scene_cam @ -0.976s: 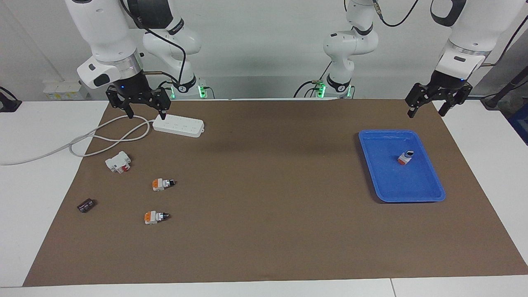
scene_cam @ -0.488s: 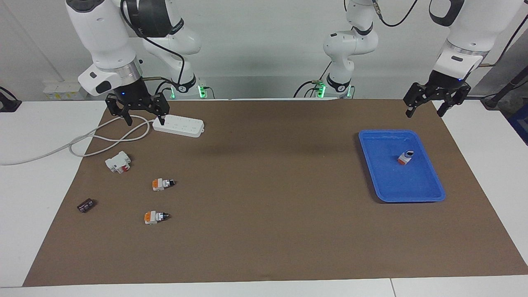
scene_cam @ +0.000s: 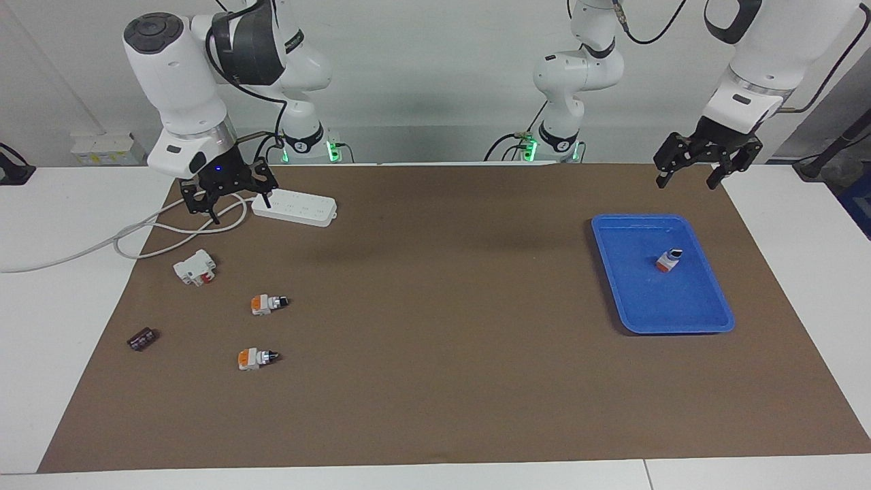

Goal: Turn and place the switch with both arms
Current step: 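Move the right gripper toward the nearer white switch with red top, then lower the right gripper and close it on the switch, then lift the switch with the right gripper and carry it toward the center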

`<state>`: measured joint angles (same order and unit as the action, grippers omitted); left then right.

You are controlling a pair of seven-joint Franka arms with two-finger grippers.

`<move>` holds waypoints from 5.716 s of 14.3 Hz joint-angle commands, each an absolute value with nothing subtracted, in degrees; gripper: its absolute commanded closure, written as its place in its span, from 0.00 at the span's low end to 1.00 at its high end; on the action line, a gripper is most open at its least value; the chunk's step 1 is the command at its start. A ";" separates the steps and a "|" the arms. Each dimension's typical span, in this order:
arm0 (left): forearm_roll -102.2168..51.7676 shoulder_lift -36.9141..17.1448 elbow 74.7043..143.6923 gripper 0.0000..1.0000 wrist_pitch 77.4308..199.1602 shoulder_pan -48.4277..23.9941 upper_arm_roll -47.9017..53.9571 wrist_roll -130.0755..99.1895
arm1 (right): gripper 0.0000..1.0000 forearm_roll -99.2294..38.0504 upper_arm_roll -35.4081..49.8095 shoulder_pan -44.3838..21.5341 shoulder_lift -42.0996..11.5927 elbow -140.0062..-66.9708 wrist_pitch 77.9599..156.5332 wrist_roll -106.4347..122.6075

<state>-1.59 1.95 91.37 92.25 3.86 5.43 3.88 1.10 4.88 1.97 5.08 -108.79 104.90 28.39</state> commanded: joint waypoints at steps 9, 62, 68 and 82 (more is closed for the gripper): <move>-2.29 5.01 95.45 0.00 92.11 3.43 4.75 4.75 | 0.00 0.00 5.10 5.97 3.87 -121.10 121.44 75.29; -16.24 7.21 101.78 0.00 95.19 7.65 4.13 2.73 | 1.00 -7.74 10.46 0.28 -12.22 -106.62 124.73 85.63; -25.82 5.28 101.08 0.00 94.66 11.15 4.04 0.62 | 1.00 -7.65 10.46 -3.86 -11.78 -100.30 116.38 74.90; -33.49 0.70 96.33 0.00 90.97 10.99 4.92 -9.32 | 1.00 -4.74 12.57 -11.07 -10.37 -91.41 106.88 57.30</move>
